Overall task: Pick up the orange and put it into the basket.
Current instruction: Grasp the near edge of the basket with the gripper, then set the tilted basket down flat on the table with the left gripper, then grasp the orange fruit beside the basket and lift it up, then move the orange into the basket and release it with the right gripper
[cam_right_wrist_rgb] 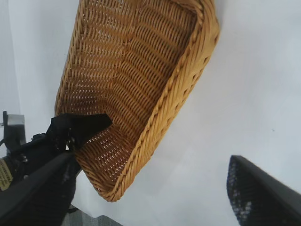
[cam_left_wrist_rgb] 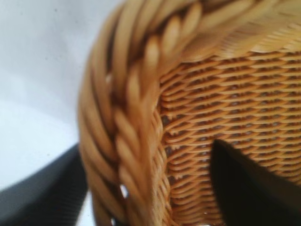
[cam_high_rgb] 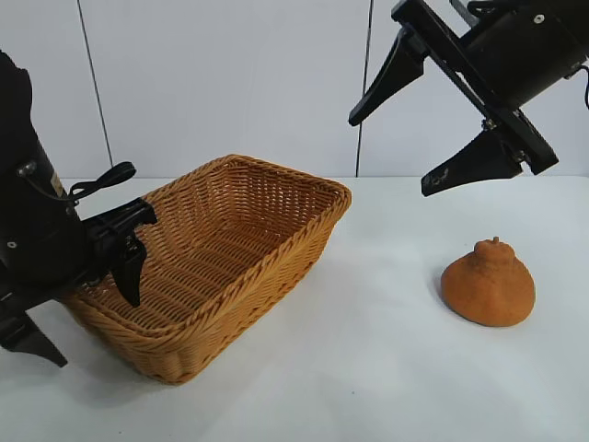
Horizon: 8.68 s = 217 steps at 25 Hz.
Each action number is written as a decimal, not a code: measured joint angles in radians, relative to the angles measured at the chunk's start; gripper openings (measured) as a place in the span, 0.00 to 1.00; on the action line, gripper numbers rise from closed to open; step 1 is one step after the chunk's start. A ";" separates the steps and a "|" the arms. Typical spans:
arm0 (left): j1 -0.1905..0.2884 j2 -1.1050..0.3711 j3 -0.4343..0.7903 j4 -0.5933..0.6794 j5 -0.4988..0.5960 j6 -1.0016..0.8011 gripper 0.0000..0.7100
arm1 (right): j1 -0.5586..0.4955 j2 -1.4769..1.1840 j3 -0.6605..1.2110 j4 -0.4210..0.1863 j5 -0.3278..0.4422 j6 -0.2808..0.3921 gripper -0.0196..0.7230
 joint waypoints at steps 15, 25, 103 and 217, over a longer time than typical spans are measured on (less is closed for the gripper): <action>0.143 0.003 -0.155 -0.188 0.121 0.263 0.12 | 0.000 0.000 0.000 -0.034 0.000 0.000 0.83; 0.285 0.029 -0.291 -0.314 0.261 0.720 0.12 | 0.000 0.000 0.000 -0.036 0.000 0.003 0.83; 0.414 -0.091 -0.406 -0.032 0.774 1.257 0.90 | 0.000 0.000 0.000 -0.048 0.013 0.008 0.83; 0.414 -1.839 0.395 -0.022 0.640 1.263 0.90 | 0.133 0.028 -0.201 -0.407 -0.025 0.163 0.08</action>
